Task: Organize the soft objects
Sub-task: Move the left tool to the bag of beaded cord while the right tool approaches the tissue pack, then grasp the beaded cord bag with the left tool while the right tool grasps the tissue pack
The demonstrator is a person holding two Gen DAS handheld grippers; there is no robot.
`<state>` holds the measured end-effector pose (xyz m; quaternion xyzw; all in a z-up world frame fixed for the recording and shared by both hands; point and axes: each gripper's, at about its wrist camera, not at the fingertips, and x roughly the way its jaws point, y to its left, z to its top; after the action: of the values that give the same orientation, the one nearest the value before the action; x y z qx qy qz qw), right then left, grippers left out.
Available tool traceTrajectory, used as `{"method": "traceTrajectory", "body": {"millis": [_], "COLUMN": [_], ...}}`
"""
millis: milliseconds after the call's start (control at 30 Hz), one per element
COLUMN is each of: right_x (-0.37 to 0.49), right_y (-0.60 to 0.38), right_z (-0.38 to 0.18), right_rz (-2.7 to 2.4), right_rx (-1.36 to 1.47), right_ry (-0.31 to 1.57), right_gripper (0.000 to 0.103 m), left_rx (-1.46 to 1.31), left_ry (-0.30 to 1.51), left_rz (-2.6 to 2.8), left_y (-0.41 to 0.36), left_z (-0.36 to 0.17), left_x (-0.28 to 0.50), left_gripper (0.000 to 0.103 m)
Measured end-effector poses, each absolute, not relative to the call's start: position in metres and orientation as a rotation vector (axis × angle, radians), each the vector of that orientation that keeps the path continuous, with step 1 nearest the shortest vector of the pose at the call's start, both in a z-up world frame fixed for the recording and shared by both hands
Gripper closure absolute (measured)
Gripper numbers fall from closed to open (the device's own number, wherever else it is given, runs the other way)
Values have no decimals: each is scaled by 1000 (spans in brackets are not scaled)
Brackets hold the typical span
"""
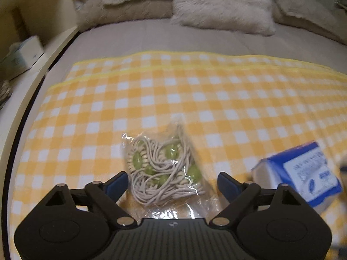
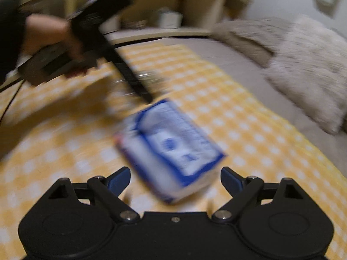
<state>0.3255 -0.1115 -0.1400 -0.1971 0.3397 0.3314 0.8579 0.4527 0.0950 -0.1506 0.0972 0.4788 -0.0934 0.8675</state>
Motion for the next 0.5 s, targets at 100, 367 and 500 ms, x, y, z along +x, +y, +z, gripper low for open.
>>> {"method": "traceTrajectory", "body": {"millis": [100, 367, 500], "right_x": [315, 320, 311], "right_y": [-97, -85, -79], "right_z": [-145, -154, -163], "right_rz": [740, 696, 694], "right_rx": [-493, -583, -672], "right_ry": [698, 627, 601], "right_gripper": [15, 15, 33], "left_rx": [157, -42, 3], "left_ry": [1022, 996, 975], "left_rz": [-117, 41, 73], "left_y": [96, 101, 92], "left_z": [-156, -163, -167], "left_x": [456, 464, 466], "left_gripper": [15, 14, 28]}}
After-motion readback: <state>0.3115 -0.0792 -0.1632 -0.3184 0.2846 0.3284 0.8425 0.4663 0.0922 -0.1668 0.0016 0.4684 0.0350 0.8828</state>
